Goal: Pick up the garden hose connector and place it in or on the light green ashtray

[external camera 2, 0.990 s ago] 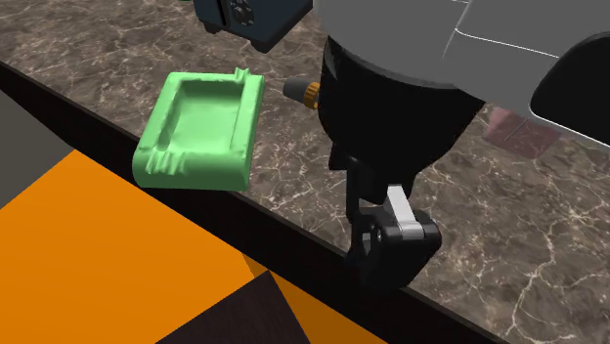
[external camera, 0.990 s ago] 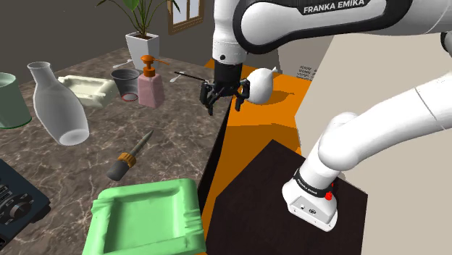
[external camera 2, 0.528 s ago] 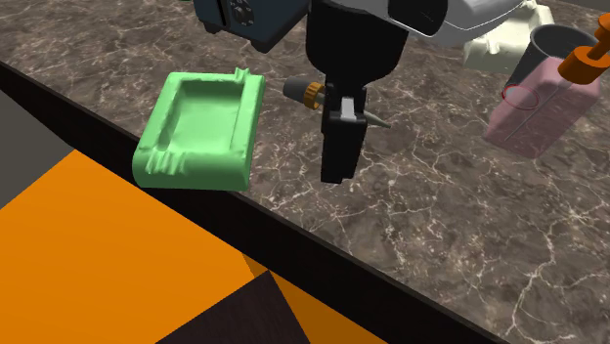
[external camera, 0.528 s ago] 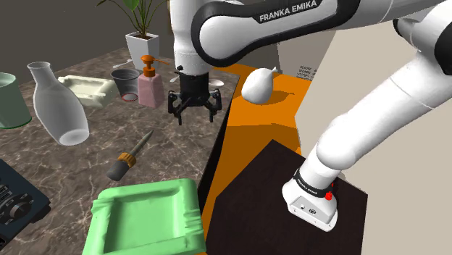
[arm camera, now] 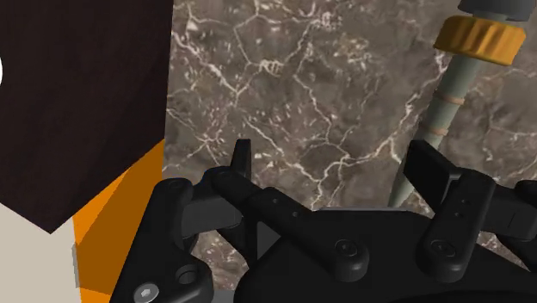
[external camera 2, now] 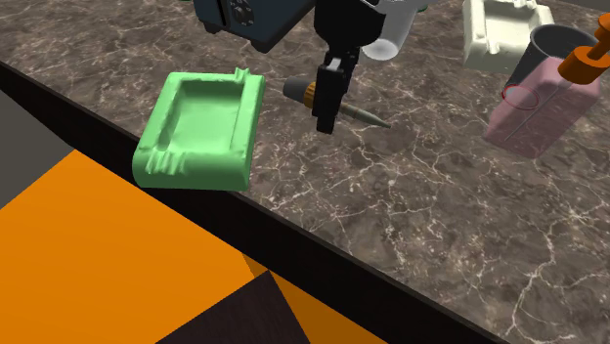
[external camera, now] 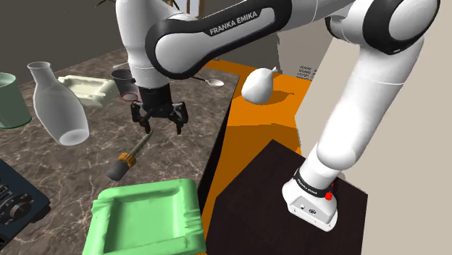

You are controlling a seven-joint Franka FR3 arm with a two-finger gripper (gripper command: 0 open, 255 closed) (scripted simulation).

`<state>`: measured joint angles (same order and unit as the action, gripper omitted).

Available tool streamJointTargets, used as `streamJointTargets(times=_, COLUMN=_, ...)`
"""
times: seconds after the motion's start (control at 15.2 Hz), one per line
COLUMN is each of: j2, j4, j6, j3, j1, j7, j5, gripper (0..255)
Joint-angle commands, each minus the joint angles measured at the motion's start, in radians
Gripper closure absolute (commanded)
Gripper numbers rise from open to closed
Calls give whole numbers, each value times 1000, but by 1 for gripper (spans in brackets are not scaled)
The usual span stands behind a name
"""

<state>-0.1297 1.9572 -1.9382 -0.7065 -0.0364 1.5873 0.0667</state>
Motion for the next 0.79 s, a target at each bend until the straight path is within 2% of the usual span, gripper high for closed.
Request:
streamJointTargets(times=0.0, j2=-110, j4=-92, j6=14, j3=3, j1=37, j7=118, j5=72, gripper=0)
streamJointTargets(times=0.4, j2=-392, j4=-393, j6=90, j3=81, j1=185, j7=340, j5=210, gripper=0)
streamJointTargets(times=0.73, j2=-404, j4=-342, j6=29, j3=89, j1=183, j7=348, j5=221, gripper=0)
